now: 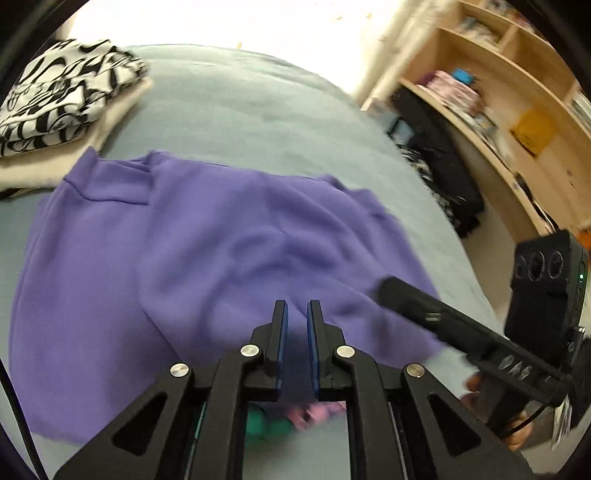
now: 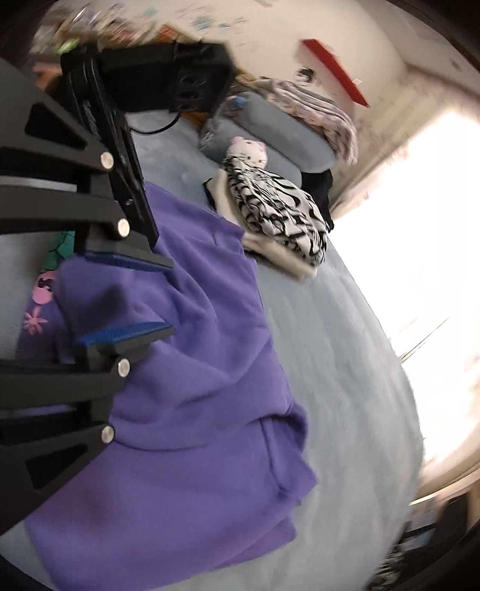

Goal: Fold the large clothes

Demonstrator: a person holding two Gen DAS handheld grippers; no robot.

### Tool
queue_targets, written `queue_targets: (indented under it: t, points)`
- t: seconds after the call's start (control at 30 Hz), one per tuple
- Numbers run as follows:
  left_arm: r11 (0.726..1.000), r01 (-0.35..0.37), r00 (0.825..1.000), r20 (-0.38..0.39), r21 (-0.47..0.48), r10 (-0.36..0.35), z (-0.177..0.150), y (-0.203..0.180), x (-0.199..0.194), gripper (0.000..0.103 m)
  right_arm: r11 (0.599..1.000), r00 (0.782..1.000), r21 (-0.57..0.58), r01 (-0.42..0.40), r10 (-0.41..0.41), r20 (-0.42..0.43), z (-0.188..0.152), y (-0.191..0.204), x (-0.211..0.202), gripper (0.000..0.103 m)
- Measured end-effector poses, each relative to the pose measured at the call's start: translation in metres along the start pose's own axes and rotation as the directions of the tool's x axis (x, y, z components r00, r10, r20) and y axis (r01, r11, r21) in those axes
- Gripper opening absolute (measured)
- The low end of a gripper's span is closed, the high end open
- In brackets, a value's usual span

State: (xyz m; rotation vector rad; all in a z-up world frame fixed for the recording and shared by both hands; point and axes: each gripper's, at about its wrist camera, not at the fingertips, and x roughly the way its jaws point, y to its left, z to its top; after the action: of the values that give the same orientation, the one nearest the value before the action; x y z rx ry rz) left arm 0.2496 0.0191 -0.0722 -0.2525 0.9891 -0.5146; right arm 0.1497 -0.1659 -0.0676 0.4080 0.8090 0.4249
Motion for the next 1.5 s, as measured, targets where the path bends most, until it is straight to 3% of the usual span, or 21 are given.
queue_targets:
  t: [0.07,0.13,0.23,0.6,0.67,0.77,0.9,0.93,1.5]
  points:
    - [0.999,-0.008,1.0,0.013,0.044,0.008,-0.003,-0.018,0.008,0.01,0.996,0.999,-0.078,0.047,-0.045,0.02,-0.014,0.015,0.004,0.031]
    - [0.994,-0.095,0.995,-0.011,0.055,0.095,-0.01,-0.012,0.024,0.008,0.988,0.994,-0.113,0.107,-0.106,0.021,-0.023,0.017,0.014,0.03]
    - [0.996,-0.078,0.993,-0.096,-0.037,0.074,-0.02,0.012,0.05,0.008,0.984,0.987,-0.094,0.15,-0.155,-0.05,-0.033,0.003,0.037,0.026]
    - [0.997,-0.058,0.995,-0.08,-0.054,0.054,-0.025,0.017,0.052,0.007,0.982,0.979,-0.055,0.181,-0.185,-0.082,-0.04,-0.003,0.041,0.029]
    - [0.997,-0.054,0.996,-0.068,-0.062,0.05,-0.025,0.016,0.043,0.01,0.985,0.982,-0.027,0.171,-0.173,-0.081,-0.037,-0.001,0.035,0.029]
    - [0.996,-0.077,0.996,-0.036,-0.032,0.076,-0.026,0.008,0.026,0.024,0.988,0.986,0.01,0.154,-0.154,-0.061,-0.034,0.006,0.021,0.029]
    - [0.988,-0.154,0.987,0.034,-0.023,0.154,-0.03,0.0,-0.003,0.057,0.986,0.986,0.013,0.163,-0.163,-0.023,-0.035,0.02,0.002,0.029]
    - [0.987,-0.156,0.986,0.056,-0.025,0.157,-0.032,-0.001,-0.011,0.06,0.987,0.987,0.011,0.161,-0.161,-0.018,-0.036,0.023,-0.001,0.029]
    - [0.977,-0.17,0.971,0.149,-0.127,0.188,-0.05,0.013,-0.087,0.06,0.971,0.968,0.001,0.24,-0.239,0.074,-0.05,0.061,-0.042,0.029]
